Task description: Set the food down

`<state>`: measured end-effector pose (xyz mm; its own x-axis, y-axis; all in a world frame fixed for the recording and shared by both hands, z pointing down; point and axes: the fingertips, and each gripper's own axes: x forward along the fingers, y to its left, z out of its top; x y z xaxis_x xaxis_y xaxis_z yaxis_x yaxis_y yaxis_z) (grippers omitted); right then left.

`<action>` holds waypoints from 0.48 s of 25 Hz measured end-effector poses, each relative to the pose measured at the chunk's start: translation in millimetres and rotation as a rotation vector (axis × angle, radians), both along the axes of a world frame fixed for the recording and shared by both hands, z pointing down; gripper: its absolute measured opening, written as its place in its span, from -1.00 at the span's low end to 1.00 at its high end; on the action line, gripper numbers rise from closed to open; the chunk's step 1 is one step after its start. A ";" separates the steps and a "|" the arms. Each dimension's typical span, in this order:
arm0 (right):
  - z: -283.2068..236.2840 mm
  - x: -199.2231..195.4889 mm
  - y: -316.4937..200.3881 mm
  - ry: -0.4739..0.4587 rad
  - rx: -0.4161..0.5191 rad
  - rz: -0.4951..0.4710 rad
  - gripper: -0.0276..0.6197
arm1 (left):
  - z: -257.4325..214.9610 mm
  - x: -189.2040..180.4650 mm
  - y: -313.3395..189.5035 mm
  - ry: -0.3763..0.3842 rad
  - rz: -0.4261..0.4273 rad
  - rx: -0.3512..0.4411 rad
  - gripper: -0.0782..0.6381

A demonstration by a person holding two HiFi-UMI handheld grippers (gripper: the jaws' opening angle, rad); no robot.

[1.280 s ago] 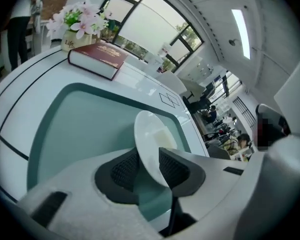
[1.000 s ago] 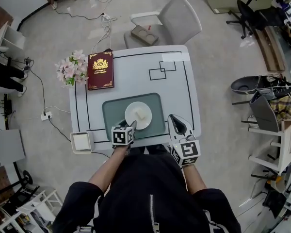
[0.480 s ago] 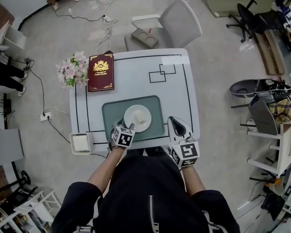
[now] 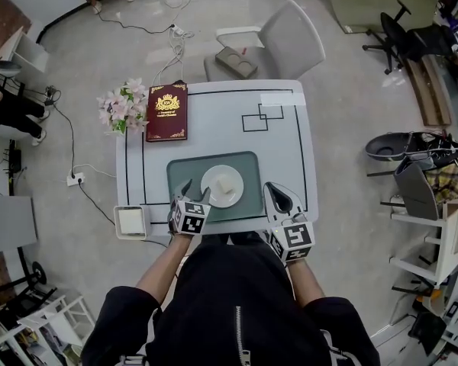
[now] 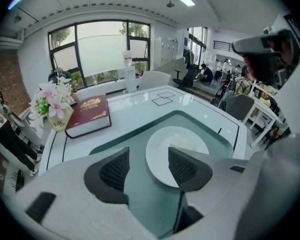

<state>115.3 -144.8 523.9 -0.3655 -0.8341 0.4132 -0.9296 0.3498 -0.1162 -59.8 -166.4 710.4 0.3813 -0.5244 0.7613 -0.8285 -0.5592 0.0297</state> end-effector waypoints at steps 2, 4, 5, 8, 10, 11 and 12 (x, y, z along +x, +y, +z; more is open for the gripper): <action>-2.2 -6.8 -1.9 -0.001 0.007 -0.020 -0.89 | -20.6 -1.3 -5.9 0.028 -0.011 0.062 -0.14; -5.0 -14.0 -3.7 -0.003 0.016 -0.041 -0.89 | -42.7 -2.1 -11.0 0.059 -0.021 0.128 -0.14; -6.5 -17.9 -4.8 -0.005 0.021 -0.054 -0.89 | -54.0 -2.7 -13.3 0.074 -0.027 0.162 -0.14; -9.8 -29.8 -8.5 -0.016 0.030 -0.087 -0.89 | -86.8 -6.4 -18.3 0.105 -0.052 0.253 -0.26; -11.8 -37.8 -11.3 -0.021 0.037 -0.109 -0.89 | -110.0 -9.4 -20.9 0.128 -0.064 0.311 -0.36; -13.4 -42.0 -12.7 -0.022 0.043 -0.123 -0.89 | -121.2 -10.6 -21.9 0.140 -0.068 0.338 -0.41; -15.4 -46.2 -13.9 -0.023 0.049 -0.137 -0.89 | -131.0 -11.6 -22.2 0.152 -0.071 0.360 -0.46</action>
<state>69.1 -158.7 508.5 -0.4863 -0.7946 0.3636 -0.8700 0.4791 -0.1166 -71.4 -188.6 579.4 0.4286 -0.7767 0.4616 -0.8668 -0.4977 -0.0326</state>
